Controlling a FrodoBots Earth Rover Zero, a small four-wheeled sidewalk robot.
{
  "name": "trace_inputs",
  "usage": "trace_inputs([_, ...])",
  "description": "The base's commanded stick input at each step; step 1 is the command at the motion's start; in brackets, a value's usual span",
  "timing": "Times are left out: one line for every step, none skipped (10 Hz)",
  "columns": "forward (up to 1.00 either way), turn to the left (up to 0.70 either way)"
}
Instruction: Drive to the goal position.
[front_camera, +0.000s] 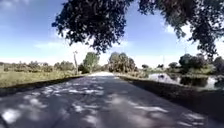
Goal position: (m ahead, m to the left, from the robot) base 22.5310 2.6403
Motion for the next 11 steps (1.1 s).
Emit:
trace_inputs([0.85, 0.00])
trace_inputs([0.85, 0.04])
trace_inputs([0.85, 0.31])
trace_inputs([0.85, 0.18])
trace_inputs([0.85, 0.06])
trace_inputs([0.85, 0.00])
trace_inputs([0.85, 0.00])
trace_inputs([0.85, 0.00])
trace_inputs([0.85, 0.00])
trace_inputs([0.85, 0.00])
trace_inputs([0.85, 0.00])
